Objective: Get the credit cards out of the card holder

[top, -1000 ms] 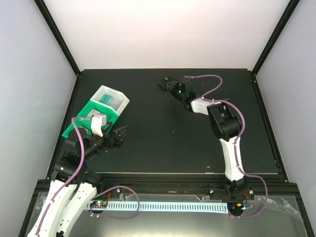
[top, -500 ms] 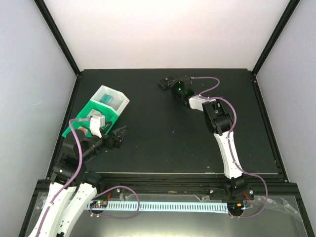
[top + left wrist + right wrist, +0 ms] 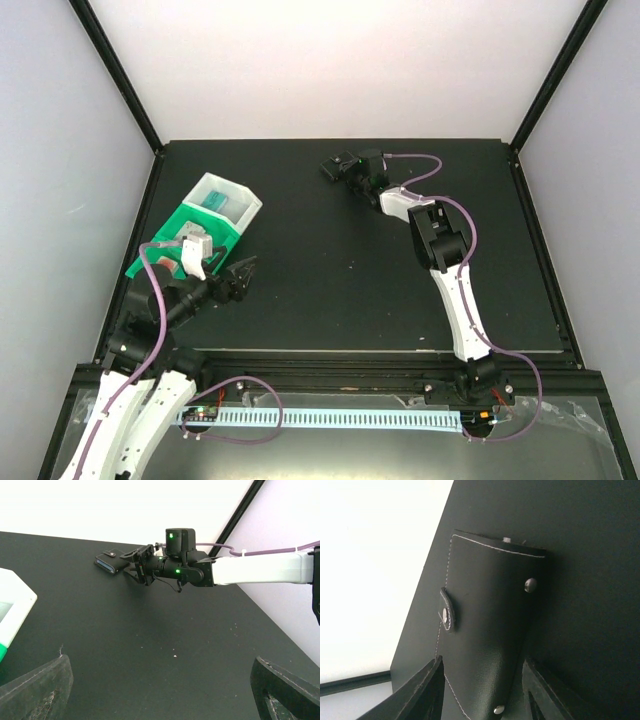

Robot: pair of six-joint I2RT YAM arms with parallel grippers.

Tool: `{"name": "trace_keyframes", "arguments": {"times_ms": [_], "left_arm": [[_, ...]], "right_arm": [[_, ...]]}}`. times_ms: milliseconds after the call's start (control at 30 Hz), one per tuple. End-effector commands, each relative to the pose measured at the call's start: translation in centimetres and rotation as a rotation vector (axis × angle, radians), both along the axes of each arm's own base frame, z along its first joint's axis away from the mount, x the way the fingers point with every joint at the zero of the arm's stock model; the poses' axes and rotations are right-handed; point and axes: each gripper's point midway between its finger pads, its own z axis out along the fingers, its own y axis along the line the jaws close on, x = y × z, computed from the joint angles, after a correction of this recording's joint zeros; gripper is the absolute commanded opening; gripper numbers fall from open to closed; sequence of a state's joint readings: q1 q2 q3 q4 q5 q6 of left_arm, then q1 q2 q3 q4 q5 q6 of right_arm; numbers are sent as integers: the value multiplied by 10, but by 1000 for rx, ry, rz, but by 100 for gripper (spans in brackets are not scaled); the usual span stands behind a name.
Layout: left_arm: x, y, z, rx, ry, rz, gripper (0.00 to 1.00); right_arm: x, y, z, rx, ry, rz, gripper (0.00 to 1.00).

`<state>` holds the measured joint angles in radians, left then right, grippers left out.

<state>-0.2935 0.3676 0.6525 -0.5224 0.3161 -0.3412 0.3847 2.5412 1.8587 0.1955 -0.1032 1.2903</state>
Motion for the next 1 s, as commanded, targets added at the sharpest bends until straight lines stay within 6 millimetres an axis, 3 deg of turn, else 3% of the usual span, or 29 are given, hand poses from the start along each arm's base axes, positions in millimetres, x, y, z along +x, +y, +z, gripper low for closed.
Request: {"name": "trace_keyframes", "arguments": {"times_ms": [0,267,367,633,767,967], "left_arm": [[1,2,7,1,-38,11,99],[2,7,8,10,-43,36,99],[3,7,8,10,-43,42,99],[2,10,8,16,-43,57,99],[2,12,8,17,-44,63,99],[2,13,7,20,-44,71,99]], "right_arm": [[4,-8,-19,9,53,-60,44],[10,-7,-22,30,89,-87,39],[11,-10,-23,38,94,-100,33],[8,-13,-22,15,110,-97,4],[-5,-25,-17,-66,122,-84,1],[-37,-38,10,-145,57,-10,1]]}}
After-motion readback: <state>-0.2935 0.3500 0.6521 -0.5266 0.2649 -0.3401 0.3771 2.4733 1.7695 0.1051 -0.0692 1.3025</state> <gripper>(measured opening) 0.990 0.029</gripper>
